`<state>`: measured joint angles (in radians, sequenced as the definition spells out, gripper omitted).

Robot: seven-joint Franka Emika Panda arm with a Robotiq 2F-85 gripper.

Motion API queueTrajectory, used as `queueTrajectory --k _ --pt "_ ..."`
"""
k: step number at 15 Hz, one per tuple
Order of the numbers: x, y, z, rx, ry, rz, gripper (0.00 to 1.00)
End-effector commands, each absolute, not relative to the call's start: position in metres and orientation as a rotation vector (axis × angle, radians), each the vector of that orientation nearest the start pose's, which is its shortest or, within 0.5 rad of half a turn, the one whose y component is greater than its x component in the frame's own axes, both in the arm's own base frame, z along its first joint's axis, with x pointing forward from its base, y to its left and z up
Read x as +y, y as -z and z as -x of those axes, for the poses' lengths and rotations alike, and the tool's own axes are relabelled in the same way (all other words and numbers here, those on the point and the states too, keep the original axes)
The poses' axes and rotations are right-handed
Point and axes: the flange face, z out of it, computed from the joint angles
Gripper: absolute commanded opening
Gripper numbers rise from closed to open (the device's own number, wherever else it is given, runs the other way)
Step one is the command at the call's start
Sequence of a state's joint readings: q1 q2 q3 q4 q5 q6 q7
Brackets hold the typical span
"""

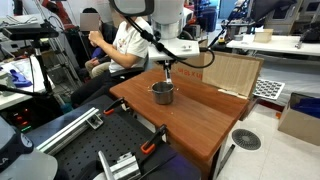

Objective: Pick up the pen from the table and put it in the silver pot

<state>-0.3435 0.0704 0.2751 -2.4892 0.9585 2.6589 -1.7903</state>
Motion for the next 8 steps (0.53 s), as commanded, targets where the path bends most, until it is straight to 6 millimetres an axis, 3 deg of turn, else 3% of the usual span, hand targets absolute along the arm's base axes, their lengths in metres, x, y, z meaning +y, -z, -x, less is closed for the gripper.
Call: queueTrajectory --k 1,8 --pt "-0.053 -0.259 -0.466 -1.230 0.658 2.506 0.05" --pt "-0.043 -0.248 -0.472 -1.255 0.625 2.459 0.05"
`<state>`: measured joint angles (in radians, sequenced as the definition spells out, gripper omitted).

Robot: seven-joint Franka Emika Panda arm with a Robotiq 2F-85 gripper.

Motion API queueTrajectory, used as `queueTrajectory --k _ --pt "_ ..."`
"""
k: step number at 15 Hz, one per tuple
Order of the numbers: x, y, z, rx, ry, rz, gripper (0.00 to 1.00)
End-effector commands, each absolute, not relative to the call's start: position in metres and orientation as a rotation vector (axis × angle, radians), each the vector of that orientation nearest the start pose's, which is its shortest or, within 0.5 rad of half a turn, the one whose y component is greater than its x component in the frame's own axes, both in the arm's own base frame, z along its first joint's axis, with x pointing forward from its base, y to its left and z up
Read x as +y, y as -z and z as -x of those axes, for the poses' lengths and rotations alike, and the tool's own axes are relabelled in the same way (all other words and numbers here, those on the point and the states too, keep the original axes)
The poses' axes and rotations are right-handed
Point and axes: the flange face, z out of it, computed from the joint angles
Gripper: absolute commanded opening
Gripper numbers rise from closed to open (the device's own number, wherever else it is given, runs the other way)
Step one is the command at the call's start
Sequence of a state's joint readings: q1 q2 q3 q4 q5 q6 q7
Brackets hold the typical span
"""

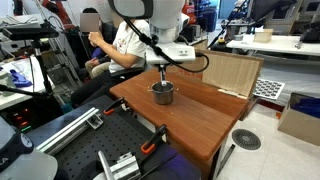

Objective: Pick up the pen from the table and put it in the silver pot

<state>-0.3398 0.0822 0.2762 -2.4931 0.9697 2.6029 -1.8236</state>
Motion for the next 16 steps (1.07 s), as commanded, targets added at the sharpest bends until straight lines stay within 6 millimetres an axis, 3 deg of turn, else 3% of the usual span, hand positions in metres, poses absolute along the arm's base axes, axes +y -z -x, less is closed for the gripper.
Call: queueTrajectory --k 1,8,16 --pt "-0.042 -0.245 -0.474 -1.252 0.618 2.454 0.05" --pt "-0.025 -0.224 -0.492 -1.266 0.554 2.431 0.05" --pt "-0.026 -0.199 -0.509 -1.257 0.481 2.444 0.05"
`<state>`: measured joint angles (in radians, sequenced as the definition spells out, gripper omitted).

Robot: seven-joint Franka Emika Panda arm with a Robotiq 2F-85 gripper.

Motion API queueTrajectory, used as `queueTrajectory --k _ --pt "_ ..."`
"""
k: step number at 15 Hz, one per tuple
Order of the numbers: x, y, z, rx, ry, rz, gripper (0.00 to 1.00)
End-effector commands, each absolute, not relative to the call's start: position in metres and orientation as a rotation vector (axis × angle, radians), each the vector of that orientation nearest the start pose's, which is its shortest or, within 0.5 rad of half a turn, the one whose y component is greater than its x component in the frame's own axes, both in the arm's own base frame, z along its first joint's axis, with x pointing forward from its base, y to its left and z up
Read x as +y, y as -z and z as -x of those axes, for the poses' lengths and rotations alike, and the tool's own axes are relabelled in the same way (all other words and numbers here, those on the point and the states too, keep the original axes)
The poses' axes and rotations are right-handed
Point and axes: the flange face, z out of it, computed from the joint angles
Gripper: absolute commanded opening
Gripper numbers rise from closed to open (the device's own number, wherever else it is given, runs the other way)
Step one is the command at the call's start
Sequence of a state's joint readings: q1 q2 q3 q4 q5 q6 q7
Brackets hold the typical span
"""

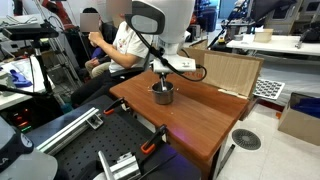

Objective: Pick up the pen from the table and put it in the silver pot

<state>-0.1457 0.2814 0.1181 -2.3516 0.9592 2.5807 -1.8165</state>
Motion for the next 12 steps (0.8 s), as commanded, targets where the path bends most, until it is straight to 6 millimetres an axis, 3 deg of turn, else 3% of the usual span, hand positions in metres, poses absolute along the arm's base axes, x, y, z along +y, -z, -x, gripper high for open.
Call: queueTrajectory --k 1,3,9,12 --pt "-0.0261 -0.1973 -0.5102 -1.260 0.475 2.446 0.44" --pt "-0.0268 -0.1957 -0.5121 -1.268 0.463 2.448 0.51" --pt "-0.0286 -0.1966 -0.5163 -1.279 0.446 2.449 0.95" --pt "-0.0293 -0.1985 -0.5163 -1.264 0.422 2.475 1.00"
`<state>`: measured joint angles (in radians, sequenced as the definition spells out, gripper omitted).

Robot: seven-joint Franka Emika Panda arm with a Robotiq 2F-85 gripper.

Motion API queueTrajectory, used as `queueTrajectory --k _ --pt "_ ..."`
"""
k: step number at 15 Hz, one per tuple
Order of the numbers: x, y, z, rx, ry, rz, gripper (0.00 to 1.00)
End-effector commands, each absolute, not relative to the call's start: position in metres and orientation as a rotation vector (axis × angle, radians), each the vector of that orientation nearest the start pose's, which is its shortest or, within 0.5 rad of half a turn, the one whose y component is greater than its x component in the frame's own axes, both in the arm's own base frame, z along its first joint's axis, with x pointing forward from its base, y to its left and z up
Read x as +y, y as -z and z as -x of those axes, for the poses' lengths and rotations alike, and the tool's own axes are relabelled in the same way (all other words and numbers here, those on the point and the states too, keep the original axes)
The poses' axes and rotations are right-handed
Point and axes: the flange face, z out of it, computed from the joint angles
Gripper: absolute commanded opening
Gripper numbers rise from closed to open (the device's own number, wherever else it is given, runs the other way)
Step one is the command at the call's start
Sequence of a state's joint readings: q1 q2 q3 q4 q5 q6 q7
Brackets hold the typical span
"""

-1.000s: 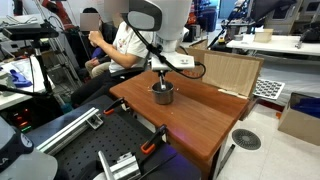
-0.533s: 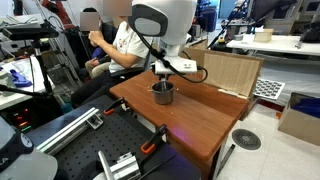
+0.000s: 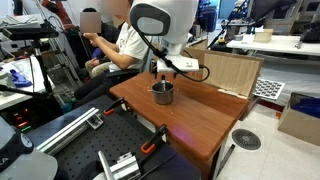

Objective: Pick up the pen from the table and put it in the silver pot

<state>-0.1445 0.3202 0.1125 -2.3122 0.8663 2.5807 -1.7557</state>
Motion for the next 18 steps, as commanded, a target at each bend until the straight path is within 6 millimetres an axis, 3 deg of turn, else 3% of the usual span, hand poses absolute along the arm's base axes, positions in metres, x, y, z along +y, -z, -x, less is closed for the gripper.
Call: queueTrajectory --k 1,5,12,13,18 --pt "-0.030 -0.201 -0.515 -1.259 0.411 2.497 1.00" --pt "-0.034 -0.216 -0.503 -1.214 0.378 2.588 1.00" --pt "-0.050 -0.264 -0.463 -1.044 0.221 2.814 1.00" --pt "-0.051 -0.251 -0.475 -1.096 0.259 2.758 1.00" --pt "-0.051 -0.252 -0.472 -1.084 0.246 2.767 1.00"
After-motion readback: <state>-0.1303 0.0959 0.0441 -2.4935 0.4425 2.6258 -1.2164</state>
